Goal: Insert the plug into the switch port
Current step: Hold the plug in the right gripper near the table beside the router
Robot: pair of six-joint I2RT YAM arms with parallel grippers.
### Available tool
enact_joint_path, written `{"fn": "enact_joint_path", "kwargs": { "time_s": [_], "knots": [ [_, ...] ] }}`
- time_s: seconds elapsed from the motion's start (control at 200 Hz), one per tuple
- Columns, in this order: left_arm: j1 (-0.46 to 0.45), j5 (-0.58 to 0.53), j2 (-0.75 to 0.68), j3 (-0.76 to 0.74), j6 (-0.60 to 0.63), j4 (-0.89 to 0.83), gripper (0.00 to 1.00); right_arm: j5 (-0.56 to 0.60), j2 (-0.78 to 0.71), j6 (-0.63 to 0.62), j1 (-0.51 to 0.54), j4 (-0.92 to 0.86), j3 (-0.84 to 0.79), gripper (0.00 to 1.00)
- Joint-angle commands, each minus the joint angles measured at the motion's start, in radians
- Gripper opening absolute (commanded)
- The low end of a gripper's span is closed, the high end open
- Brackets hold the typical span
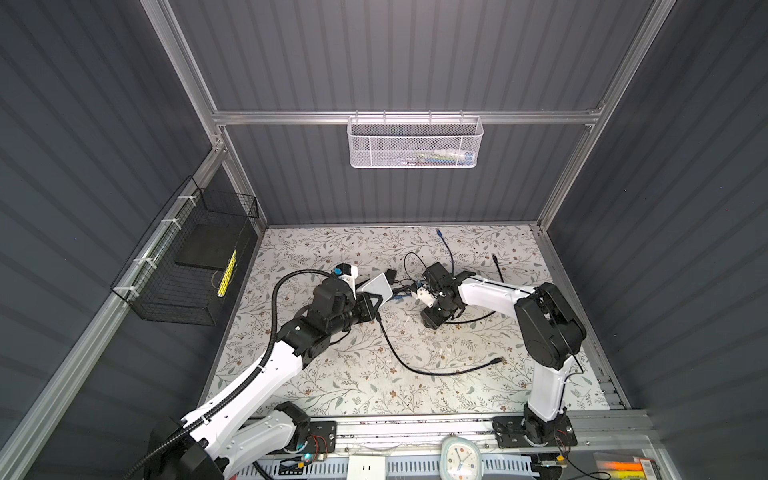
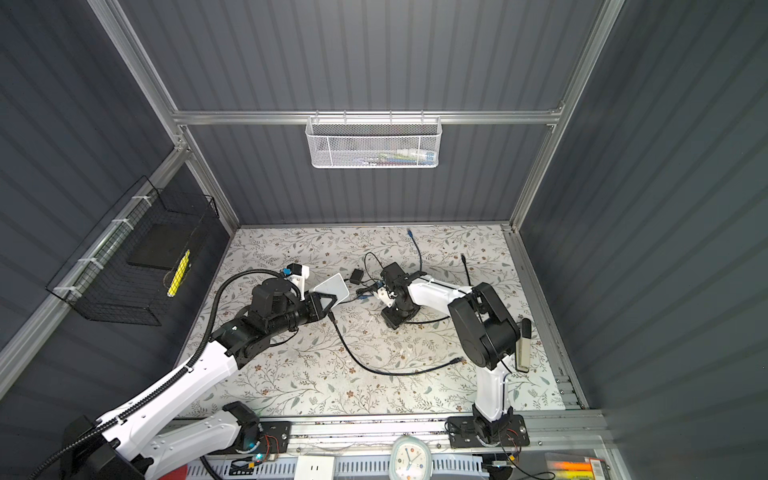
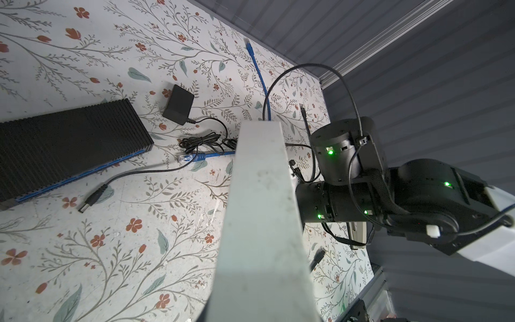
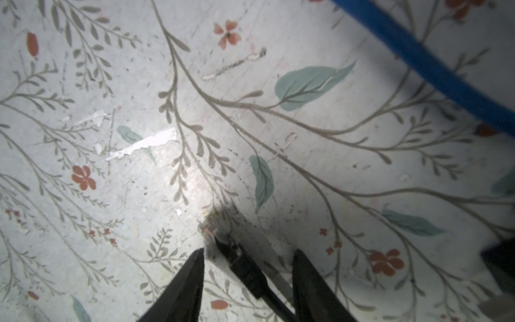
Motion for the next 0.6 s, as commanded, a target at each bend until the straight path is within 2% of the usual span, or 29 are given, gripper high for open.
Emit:
{"fn": "enact_joint_path", "kwargs": {
  "time_s": [0.0, 0.145, 0.595],
  "knots": [
    [0.009, -0.001, -0.012, -0.008, 0.009, 0.007, 0.0, 0.022, -0.001, -0.005, 0.001, -0.074, -0.039, 0.53],
    [0.011, 0.005, -0.007, -0.004, 0.012, 0.01, 0.0, 0.049, -0.015, -0.002, -0.005, -0.073, -0.063, 0.52],
    [0.014, 0.01, -0.003, -0.006, 0.009, 0.011, 0.0, 0.021, 0.008, -0.011, -0.011, -0.044, -0.069, 0.49]
  ]
}}
